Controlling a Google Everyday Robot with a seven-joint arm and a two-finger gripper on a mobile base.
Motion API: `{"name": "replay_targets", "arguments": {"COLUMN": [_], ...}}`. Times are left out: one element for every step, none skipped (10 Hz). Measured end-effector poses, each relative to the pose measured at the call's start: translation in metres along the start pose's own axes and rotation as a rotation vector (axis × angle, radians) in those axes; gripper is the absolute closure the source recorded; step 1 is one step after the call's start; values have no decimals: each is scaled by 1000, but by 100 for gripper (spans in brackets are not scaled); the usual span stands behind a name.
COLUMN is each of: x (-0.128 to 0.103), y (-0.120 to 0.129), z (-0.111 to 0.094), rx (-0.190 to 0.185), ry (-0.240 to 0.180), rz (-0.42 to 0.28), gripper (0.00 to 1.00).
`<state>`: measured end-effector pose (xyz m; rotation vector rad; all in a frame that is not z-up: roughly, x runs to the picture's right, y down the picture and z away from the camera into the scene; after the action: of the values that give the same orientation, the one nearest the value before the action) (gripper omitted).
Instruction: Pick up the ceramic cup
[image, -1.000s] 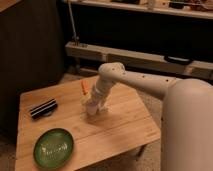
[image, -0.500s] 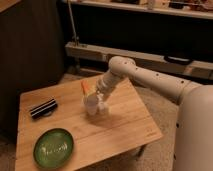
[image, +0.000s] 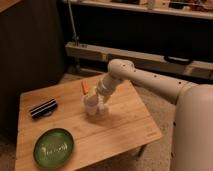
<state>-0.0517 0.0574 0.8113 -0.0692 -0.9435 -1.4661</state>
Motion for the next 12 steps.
{"name": "replay_targets", "arguments": {"x": [2, 3, 5, 6, 7, 8, 8, 8, 8, 9, 9, 8], "y": [3, 6, 9, 12, 12, 12, 14, 16, 15, 15, 15, 14], "z": [1, 2, 4, 8, 11, 18, 23, 27, 28, 28, 27, 27], "rx": [-9, -14, -19, -28, -35, -43, -50, -54, -56, -59, -62, -62], "ry": [3, 5, 4, 1, -2, -10, -16, -20, -22, -22, -24, -26], "rz": [10, 20, 31, 40, 45, 49, 58, 65, 66, 67, 68, 68], "gripper": [31, 31, 31, 31, 31, 31, 32, 36, 46, 54, 66, 75]}}
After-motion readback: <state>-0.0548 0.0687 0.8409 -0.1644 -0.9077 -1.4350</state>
